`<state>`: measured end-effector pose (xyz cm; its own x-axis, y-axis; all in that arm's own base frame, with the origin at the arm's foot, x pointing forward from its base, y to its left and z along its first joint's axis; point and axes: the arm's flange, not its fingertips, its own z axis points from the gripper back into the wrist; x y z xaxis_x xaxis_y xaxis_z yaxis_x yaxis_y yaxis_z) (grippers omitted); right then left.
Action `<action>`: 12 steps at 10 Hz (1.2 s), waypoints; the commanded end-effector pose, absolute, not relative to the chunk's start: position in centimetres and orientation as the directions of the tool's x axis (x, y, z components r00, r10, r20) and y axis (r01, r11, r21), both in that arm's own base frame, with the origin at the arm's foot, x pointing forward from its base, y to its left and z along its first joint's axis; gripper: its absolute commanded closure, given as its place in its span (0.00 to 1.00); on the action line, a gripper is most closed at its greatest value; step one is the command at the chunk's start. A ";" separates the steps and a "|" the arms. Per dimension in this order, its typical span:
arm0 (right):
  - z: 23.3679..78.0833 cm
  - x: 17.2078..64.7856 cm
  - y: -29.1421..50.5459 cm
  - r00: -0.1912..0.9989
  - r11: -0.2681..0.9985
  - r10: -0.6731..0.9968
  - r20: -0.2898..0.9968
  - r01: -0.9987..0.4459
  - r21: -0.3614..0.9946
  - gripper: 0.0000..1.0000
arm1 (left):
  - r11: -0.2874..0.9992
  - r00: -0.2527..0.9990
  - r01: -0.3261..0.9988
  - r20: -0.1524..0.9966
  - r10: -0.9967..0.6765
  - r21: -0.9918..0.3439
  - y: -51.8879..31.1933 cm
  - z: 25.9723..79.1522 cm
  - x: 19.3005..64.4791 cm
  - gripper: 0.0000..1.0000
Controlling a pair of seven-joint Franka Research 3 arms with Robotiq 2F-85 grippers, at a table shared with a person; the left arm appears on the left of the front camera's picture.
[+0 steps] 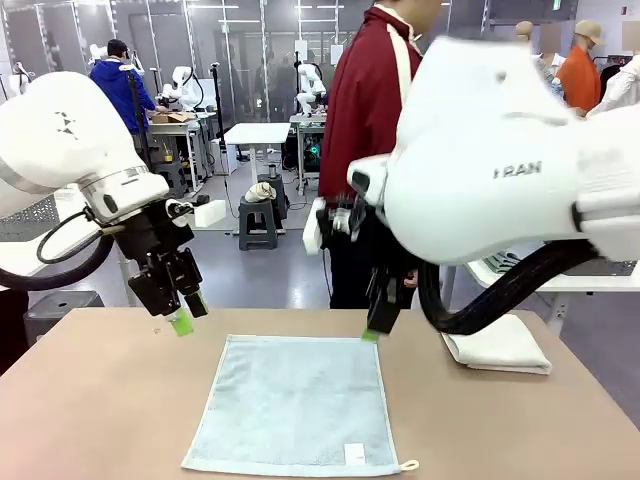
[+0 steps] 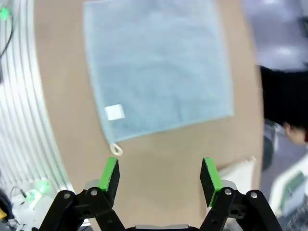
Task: Fold the towels and place them in the basket.
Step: When a person lays out a Towel with hook on the table, fold it in half twice.
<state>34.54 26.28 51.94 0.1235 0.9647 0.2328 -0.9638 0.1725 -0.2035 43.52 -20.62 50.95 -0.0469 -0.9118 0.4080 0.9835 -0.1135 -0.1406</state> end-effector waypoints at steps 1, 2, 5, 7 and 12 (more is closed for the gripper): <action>49.1 35.4 25.1 0.082 0.094 0.982 0.171 -0.994 -0.064 0.15 | -0.097 -0.031 0.979 0.342 -0.939 -0.179 -21.5 51.4 44.5 0.36; 47.9 35.1 25.1 0.060 0.066 0.987 0.147 -0.997 -0.037 0.15 | -0.079 -0.020 0.980 0.306 -0.952 -0.181 -21.9 51.0 44.2 0.36; 47.1 35.4 25.1 0.057 0.059 0.992 0.112 -0.998 -0.018 0.15 | -0.017 0.009 0.990 0.178 -0.984 -0.142 -24.0 47.0 41.6 0.36; 47.1 35.8 25.1 0.056 0.057 0.993 0.108 -0.998 -0.006 0.15 | 0.022 0.029 0.998 0.109 -0.994 -0.067 -25.8 43.9 39.3 0.36; 45.8 36.6 25.3 0.079 0.079 0.997 -0.015 -0.997 0.012 0.15 | 0.107 0.124 0.980 -0.096 -0.988 0.165 -25.7 42.4 35.5 0.36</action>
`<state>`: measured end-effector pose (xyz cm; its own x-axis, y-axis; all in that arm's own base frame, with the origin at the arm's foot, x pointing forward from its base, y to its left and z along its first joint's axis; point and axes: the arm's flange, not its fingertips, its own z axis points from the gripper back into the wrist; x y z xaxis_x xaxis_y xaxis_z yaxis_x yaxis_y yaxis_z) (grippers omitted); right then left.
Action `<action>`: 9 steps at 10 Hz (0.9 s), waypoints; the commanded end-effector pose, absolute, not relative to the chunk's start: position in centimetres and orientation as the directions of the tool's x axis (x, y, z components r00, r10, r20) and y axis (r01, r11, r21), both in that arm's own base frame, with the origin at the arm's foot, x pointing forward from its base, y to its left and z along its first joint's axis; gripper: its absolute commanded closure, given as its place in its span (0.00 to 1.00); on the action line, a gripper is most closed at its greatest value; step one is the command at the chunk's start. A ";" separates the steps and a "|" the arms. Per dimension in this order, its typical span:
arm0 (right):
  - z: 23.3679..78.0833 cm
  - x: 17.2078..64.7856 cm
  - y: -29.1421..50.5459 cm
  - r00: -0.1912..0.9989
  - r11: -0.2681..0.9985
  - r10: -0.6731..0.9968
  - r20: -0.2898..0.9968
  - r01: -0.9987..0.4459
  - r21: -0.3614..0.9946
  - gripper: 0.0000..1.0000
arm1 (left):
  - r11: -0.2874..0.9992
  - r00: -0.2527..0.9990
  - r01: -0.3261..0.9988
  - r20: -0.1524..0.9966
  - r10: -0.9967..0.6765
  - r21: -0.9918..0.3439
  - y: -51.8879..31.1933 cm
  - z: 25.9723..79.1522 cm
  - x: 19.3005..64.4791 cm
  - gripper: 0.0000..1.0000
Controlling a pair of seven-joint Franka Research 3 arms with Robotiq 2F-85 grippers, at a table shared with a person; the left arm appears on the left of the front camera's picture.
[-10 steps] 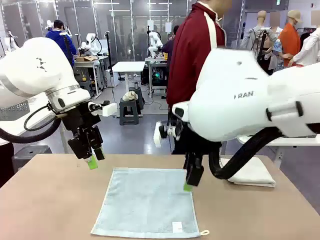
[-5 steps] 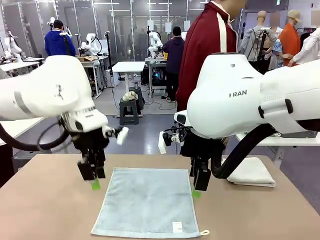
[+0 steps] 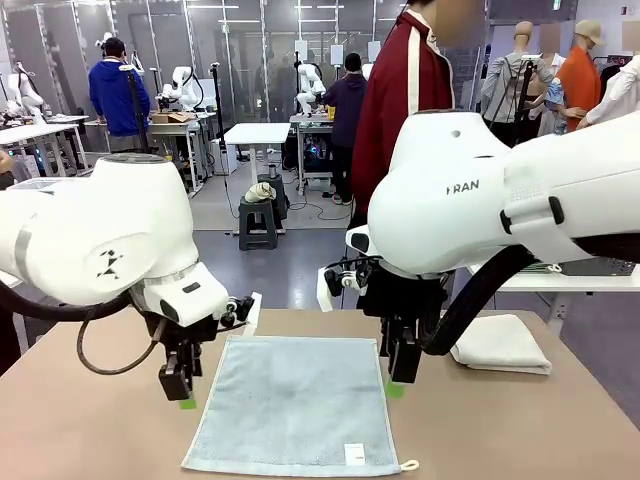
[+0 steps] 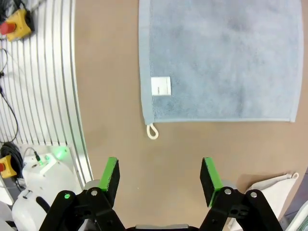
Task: Fold the towels and place them in the basket.
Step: When a person lays out a Towel with hook on the table, fold it in half twice.
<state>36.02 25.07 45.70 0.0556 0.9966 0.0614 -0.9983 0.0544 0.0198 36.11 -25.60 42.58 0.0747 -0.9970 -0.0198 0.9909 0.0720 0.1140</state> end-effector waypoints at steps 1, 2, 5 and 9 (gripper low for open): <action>46.3 35.8 25.2 0.058 0.057 0.994 0.095 -0.998 0.014 0.15 | 0.054 0.052 0.996 0.035 -0.998 0.067 -26.1 42.5 36.6 0.36; 46.3 35.8 25.2 0.058 0.057 0.994 0.095 -0.998 0.014 0.15 | 0.054 0.052 0.996 0.035 -0.998 0.067 -26.1 42.5 36.6 0.36; 46.1 35.9 25.2 0.059 0.058 0.996 0.072 -0.998 0.017 0.15 | 0.071 0.071 0.993 0.000 -0.997 0.092 -25.9 42.4 36.2 0.36; 41.1 33.9 26.2 0.067 0.067 0.998 0.021 -0.998 0.021 0.15 | 0.057 0.065 0.991 -0.066 -0.996 0.117 -26.3 41.9 32.6 0.36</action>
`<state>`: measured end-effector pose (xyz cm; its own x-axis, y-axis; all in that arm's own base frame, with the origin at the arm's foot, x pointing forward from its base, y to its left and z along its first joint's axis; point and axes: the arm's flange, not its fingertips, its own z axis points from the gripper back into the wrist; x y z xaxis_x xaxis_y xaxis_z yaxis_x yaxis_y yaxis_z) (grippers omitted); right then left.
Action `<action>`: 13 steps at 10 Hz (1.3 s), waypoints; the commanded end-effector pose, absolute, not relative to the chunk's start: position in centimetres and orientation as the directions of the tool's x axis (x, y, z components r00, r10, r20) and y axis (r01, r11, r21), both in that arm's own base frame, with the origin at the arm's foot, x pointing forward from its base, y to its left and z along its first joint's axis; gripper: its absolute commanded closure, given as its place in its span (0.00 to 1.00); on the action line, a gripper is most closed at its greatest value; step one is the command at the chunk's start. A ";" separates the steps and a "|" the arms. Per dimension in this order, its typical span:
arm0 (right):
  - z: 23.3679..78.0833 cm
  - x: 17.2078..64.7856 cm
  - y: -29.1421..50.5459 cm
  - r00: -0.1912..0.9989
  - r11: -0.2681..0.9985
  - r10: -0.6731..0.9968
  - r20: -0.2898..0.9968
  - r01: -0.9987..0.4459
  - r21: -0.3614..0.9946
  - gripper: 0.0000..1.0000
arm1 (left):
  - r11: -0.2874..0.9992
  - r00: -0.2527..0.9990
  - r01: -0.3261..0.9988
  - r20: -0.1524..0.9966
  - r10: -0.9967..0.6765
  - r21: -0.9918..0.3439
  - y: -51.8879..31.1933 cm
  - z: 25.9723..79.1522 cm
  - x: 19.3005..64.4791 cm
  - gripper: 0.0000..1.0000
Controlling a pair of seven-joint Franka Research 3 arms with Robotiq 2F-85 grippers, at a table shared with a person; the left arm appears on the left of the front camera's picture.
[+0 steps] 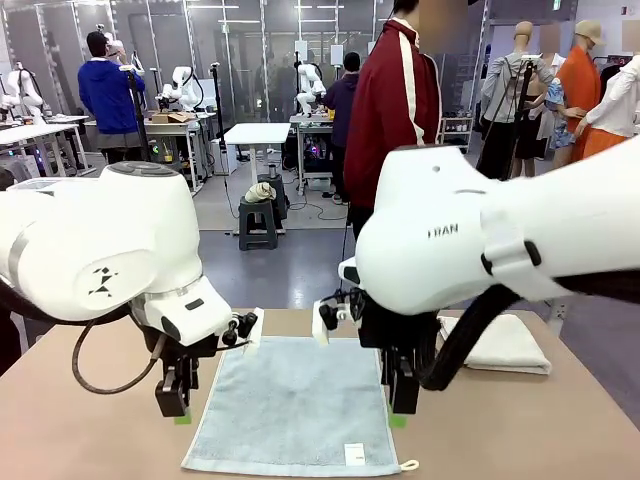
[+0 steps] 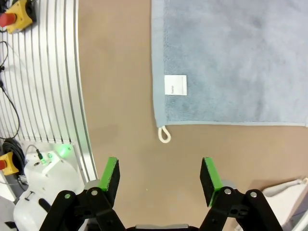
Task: Fold the towels and place them in the basket.
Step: When a person lays out a Towel with hook on the table, fold it in half twice.
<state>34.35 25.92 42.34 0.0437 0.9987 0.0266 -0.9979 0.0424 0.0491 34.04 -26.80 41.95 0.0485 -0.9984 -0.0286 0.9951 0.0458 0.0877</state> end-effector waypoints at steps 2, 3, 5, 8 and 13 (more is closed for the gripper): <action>38.9 33.1 26.2 0.094 0.094 0.996 0.008 -0.995 0.034 0.15 | 0.051 0.056 0.993 -0.050 -0.997 0.105 -25.4 40.8 31.8 0.36; 37.8 33.0 26.2 0.111 0.111 0.994 0.002 -0.993 0.034 0.15 | 0.042 0.046 0.994 -0.038 -0.998 0.096 -25.1 40.0 31.6 0.36; 35.7 32.9 26.4 0.138 0.139 0.990 -0.015 -0.990 0.005 0.15 | -0.009 -0.007 0.995 -0.017 -1.000 0.104 -25.0 37.8 31.5 0.36; 33.2 34.1 26.8 0.133 0.133 0.990 -0.033 -0.991 -0.026 0.15 | -0.051 -0.048 0.990 -0.023 -0.999 0.129 -25.6 34.9 31.9 0.36; 30.9 35.3 26.8 0.116 0.115 0.992 -0.050 -0.993 -0.019 0.15 | -0.063 -0.060 0.981 -0.025 -0.998 0.185 -25.6 31.6 33.1 0.36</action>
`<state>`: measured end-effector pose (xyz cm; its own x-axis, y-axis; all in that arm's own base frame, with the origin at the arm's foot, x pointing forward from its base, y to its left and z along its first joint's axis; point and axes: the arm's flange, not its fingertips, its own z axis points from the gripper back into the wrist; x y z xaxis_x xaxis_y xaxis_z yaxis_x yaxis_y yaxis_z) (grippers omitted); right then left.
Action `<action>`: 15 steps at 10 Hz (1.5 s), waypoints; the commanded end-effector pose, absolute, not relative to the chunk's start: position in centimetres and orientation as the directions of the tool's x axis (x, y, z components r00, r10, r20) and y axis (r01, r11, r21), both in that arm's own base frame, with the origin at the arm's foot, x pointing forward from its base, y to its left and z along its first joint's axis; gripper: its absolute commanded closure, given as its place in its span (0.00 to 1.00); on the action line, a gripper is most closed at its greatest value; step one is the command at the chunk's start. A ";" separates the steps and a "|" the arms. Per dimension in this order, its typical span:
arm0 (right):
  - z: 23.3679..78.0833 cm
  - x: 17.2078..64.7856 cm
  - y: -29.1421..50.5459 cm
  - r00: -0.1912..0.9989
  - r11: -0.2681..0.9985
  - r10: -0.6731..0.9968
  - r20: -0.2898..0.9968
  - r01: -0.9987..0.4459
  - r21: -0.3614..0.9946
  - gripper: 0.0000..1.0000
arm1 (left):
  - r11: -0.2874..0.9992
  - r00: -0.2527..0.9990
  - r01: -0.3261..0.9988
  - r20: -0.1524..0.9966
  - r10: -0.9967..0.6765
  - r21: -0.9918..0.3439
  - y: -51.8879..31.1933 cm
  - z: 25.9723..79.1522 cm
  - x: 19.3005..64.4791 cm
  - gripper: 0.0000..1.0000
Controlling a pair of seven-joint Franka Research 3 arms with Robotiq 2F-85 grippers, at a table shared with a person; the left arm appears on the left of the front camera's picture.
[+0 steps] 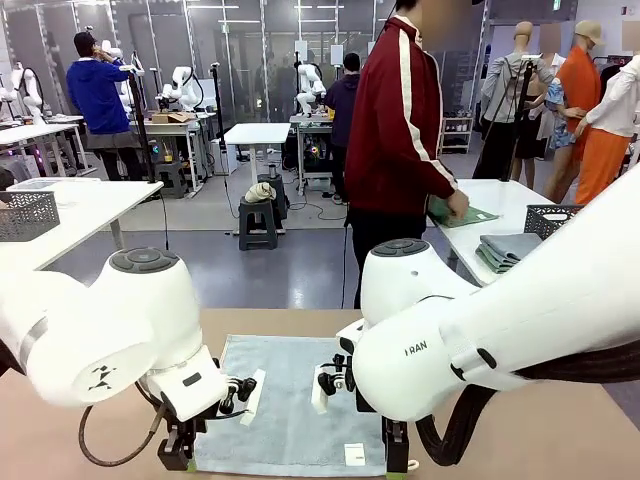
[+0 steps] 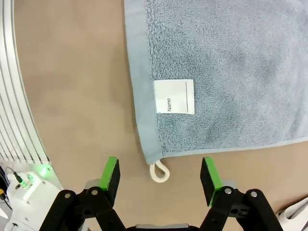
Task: Fold the towels and place them in the basket.
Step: When a person lays out a Towel with hook on the table, fold it in half twice.
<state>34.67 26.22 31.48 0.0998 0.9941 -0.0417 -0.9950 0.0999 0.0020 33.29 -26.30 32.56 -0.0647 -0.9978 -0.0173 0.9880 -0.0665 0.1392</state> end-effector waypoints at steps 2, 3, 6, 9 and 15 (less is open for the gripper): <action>30.3 35.3 26.7 0.098 0.098 0.994 -0.044 -0.995 -0.003 0.15 | -0.071 -0.068 0.980 -0.022 -0.997 0.186 -25.5 30.7 33.8 0.36; 30.2 35.3 26.7 0.092 0.092 0.995 -0.039 -0.996 0.001 0.15 | -0.073 -0.070 0.981 -0.026 -0.997 0.182 -25.6 30.5 34.0 0.36; 29.7 35.2 26.8 0.083 0.084 0.995 -0.045 -0.996 0.002 0.15 | -0.079 -0.080 0.984 -0.004 -0.997 0.161 -25.6 29.9 34.4 0.36; 29.0 35.3 26.8 0.074 0.074 0.997 -0.037 -0.997 0.010 0.15 | -0.079 -0.081 0.987 0.008 -0.997 0.143 -25.8 29.7 34.7 0.36; 28.6 35.4 26.5 0.056 0.056 0.998 -0.025 -0.998 -0.021 0.55 | -0.083 -0.083 0.986 -0.003 -0.997 0.145 -26.5 29.9 35.0 0.75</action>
